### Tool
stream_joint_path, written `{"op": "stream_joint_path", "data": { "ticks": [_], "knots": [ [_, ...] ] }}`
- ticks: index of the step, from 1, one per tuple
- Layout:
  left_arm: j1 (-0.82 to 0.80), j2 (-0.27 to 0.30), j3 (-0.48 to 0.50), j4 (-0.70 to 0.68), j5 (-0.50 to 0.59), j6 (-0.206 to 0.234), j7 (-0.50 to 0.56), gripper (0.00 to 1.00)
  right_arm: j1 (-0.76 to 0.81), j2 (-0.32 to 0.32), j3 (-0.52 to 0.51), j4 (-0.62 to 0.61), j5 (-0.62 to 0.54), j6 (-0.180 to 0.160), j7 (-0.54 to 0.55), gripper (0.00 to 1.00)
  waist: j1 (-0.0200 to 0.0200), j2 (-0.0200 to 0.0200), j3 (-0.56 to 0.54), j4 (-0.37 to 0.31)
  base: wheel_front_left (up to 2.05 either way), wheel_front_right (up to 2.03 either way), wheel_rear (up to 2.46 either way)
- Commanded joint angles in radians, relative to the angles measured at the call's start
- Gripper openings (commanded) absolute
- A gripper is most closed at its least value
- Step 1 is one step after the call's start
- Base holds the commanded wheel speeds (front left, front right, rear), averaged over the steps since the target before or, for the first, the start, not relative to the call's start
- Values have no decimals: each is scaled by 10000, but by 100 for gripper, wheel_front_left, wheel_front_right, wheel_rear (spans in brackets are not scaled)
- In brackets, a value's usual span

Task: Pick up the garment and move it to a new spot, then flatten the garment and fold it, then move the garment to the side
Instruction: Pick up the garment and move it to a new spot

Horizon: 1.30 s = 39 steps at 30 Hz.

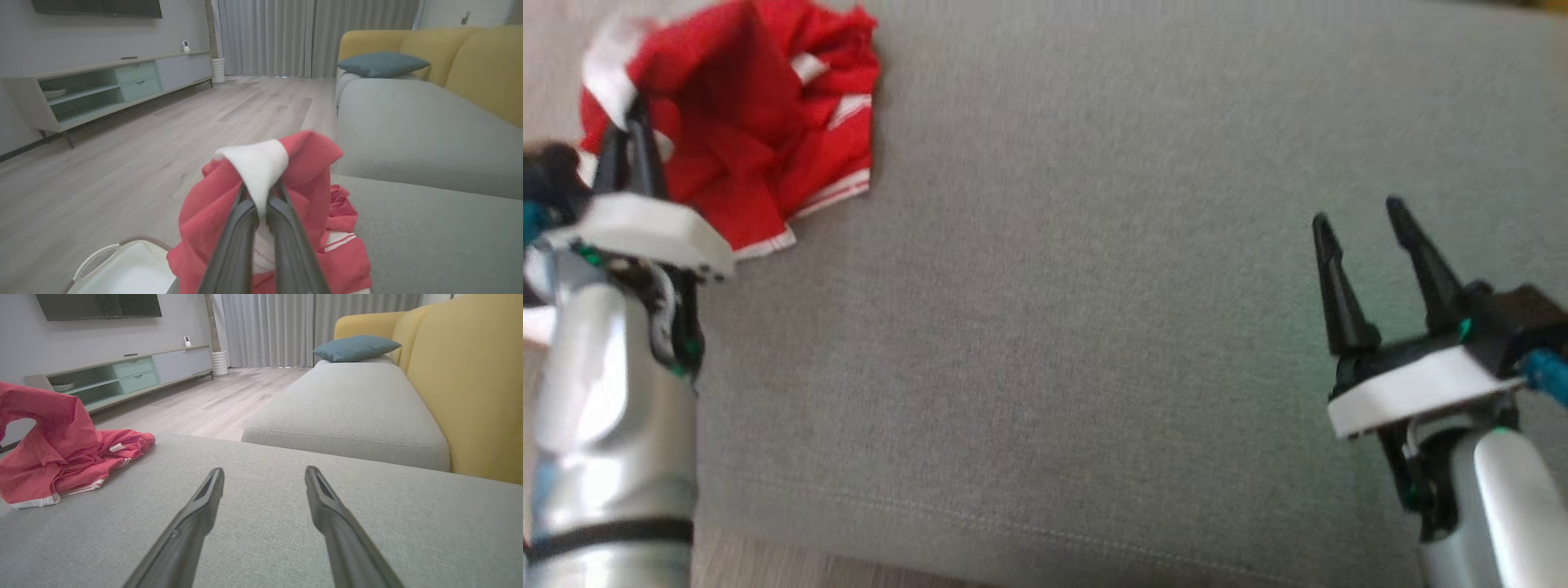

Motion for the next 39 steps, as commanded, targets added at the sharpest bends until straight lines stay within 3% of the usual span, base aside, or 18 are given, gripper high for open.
{"op": "stream_joint_path", "data": {
  "ticks": [1, 8, 15, 23, 28, 31, 39],
  "knots": [
    [84, 331, 153, -715, 85, 28, -115, 0, 87, 91, 167, -288, 47, 75, -140, 100, 0, 0, -644, -208, 0, 0, 0],
    [2086, -306, -600, -3679, 205, -14, 607, 0, 480, 357, 57, -115, 118, 75, -268, 100, 0, 0, -1423, -910, 0, 0, 0],
    [3287, -950, -2013, -5365, 93, -290, 1502, 0, 459, 473, 143, -98, 157, 75, -303, 100, 0, 0, -1363, -2437, 0, 0, 0],
    [2829, -1219, -3956, -4852, -670, -608, 1881, 0, 331, 610, 266, 110, 390, 75, -557, 100, 0, 0, -1025, -4873, 0, 0, 0],
    [1994, -1235, -5259, -4363, -1357, -418, 1641, 0, 294, 668, 296, 235, 478, 75, -670, 100, 0, 0, -762, -6102, 0, 0, 0],
    [1361, -1237, -5854, -4055, -1713, -61, 1449, 0, 246, 702, 313, 262, 564, 75, -748, 100, 0, 0, -475, -6572, 0, 0, 0],
    [116, -1238, -6402, -2733, -2139, 546, 1132, 0, 82, 767, 332, 334, 802, 75, -1042, 100, 0, 0, 461, -6903, 0, 0, 0]
  ]
}}
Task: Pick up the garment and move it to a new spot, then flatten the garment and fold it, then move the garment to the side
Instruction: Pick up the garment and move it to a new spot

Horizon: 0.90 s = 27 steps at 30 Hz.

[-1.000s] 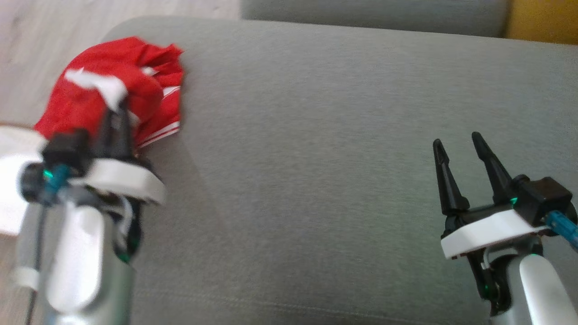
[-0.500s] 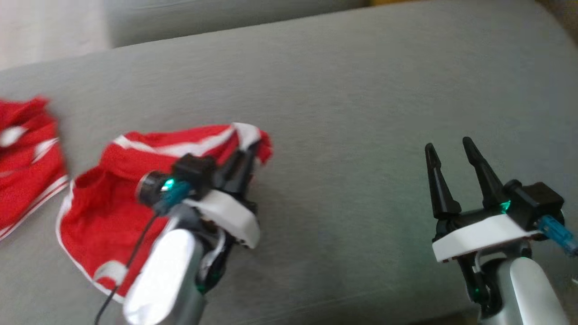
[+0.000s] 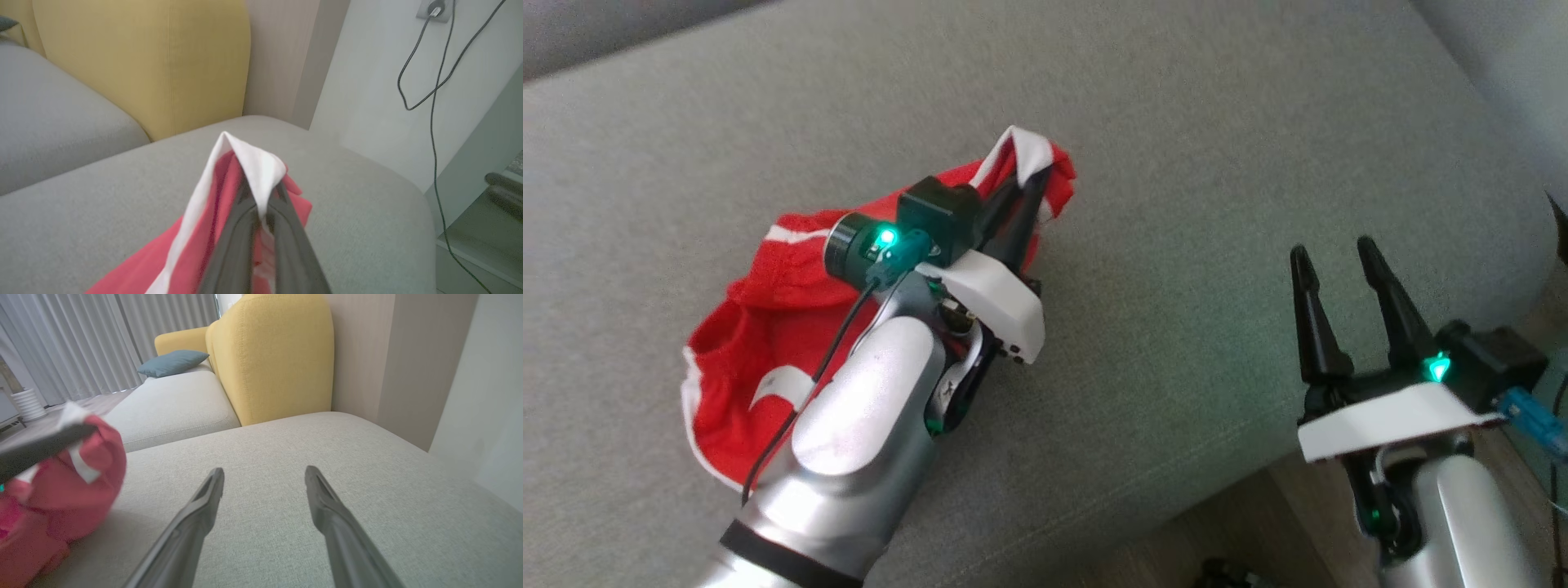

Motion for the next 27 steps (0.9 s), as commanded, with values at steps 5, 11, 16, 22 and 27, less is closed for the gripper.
{"op": "stream_joint_path", "data": {
  "ticks": [5, 11, 16, 22, 27],
  "knots": [
    [-635, 60, 151, 877, -117, 109, -425, 100, -658, 51, 257, -139, 144, 75, -288, 100, 0, -1, 763, 62, 0, 0, 0],
    [-453, 73, -104, 942, -141, 113, -1082, 100, -797, 60, 270, -26, 45, 75, -315, 100, 0, -1, 589, 772, 0, 0, 0],
    [47, 318, 202, 325, 96, 453, -1323, 100, -775, 50, 234, -59, -89, 75, -222, 100, 0, -1, 272, 1499, 0, 0, 0],
    [915, 899, 1182, -985, 605, 1171, -1349, 100, -648, -56, 154, -168, -202, 75, -48, 100, 0, -1, -113, 2431, 0, 0, 0],
    [1781, 1313, 2240, -1693, 842, 1633, -1351, 100, -520, -168, 157, -251, -256, 75, 140, 100, 0, -1, -415, 3106, 0, 0, 0]
  ]
}}
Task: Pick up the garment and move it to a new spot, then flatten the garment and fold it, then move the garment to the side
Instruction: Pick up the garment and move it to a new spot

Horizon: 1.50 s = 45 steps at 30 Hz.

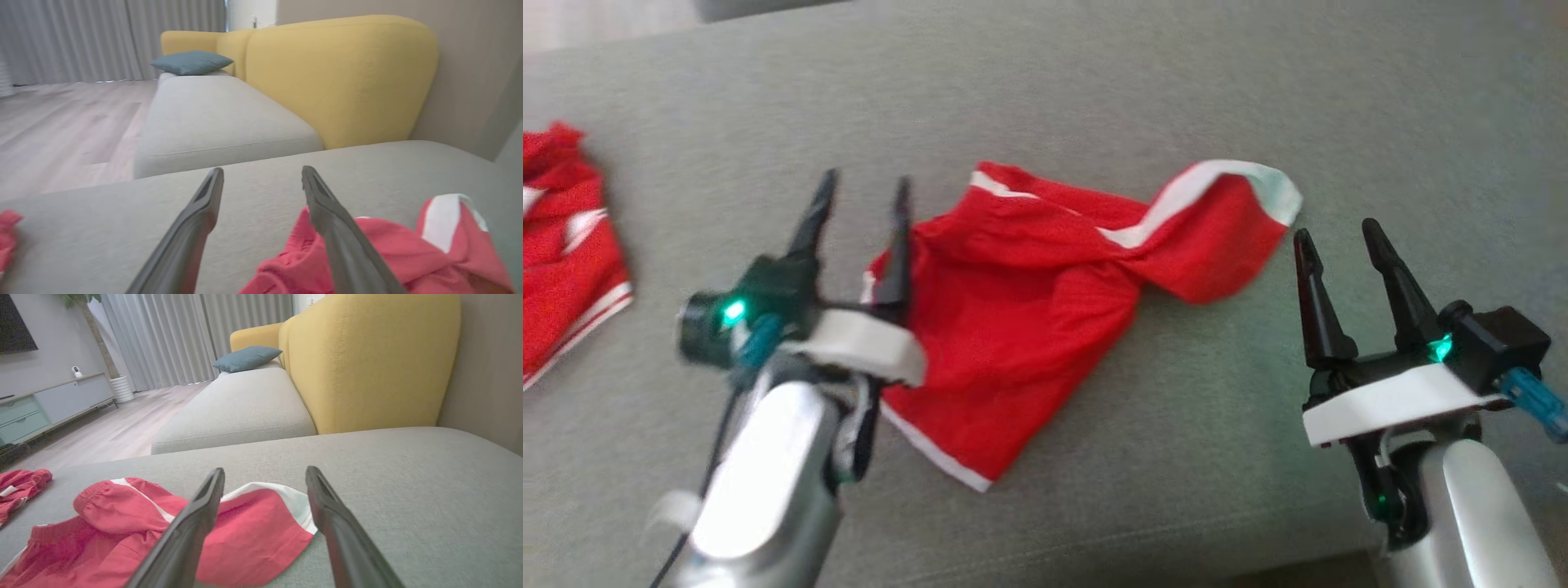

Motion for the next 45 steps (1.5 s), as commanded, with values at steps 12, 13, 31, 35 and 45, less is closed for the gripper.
{"op": "stream_joint_path", "data": {
  "ticks": [12, 13, 31, 35, 45],
  "knots": [
    [1631, 824, 2180, -1111, 102, -228, -121, 100, 374, -218, 132, -547, -135, 75, 367, 100, 0, -1, -913, 1148, 0, 0, 0],
    [1888, 886, 2259, -1166, 140, -370, -121, 100, 471, -230, 118, -585, -141, 75, 416, 100, 0, -1, -1002, 1182, 0, 0, 0],
    [3183, 1048, 2126, -1444, 278, -573, -94, 100, 1324, -143, 61, -921, -189, 75, 779, 100, 0, -1, -1677, 979, 0, 0, 0],
    [3197, 1061, 2100, -1471, 277, -514, -53, 100, 1327, -117, 68, -971, -204, 75, 808, 100, 0, -1, -1647, 971, 0, 0, 0],
    [3156, 1111, 2059, -1493, 245, -432, -45, 100, 1301, -85, 53, -955, -201, 75, 804, 100, 0, -1, -1599, 957, 0, 0, 0]
  ]
}}
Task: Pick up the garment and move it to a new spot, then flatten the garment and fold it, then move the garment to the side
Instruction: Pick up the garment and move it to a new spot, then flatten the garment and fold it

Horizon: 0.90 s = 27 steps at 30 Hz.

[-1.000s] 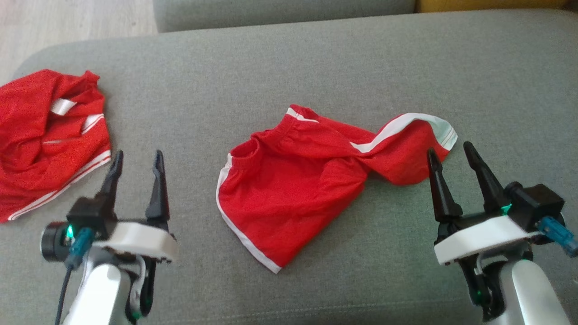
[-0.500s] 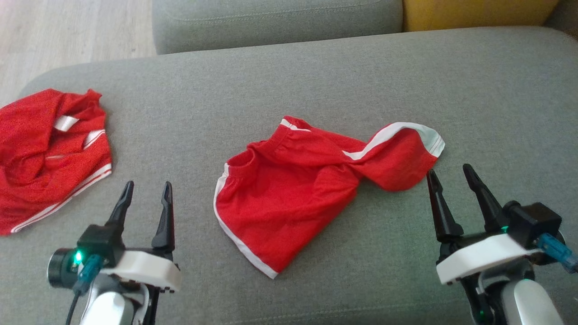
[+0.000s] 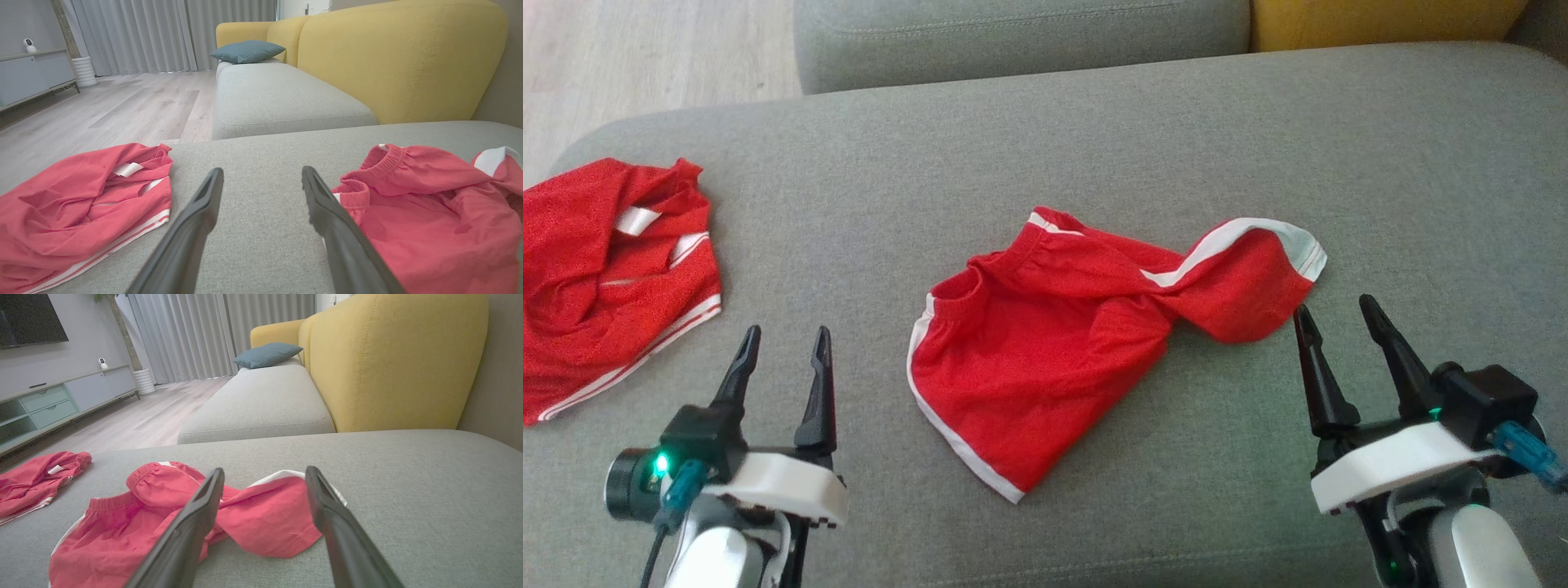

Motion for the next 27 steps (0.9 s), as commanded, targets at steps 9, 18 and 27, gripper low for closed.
{"op": "stream_joint_path", "data": {
  "ticks": [9, 18, 27],
  "knots": [
    [-1267, 174, -164, -266, 127, -319, 387, 100, -329, -5, 212, -416, -19, 75, 8, 100, 0, -1, 349, -36, 0, 0, 0],
    [-3397, -416, -1189, 903, -152, -1433, 2180, 100, -659, -35, 528, -346, 62, 75, -39, 100, 0, -1, 829, -505, 0, 0, 0],
    [-5358, -1035, -1754, 3207, -616, -2268, 3296, 100, -902, 4, 628, -75, 195, 75, -259, 100, 0, -1, 1259, -1199, 0, 0, 0]
  ]
}}
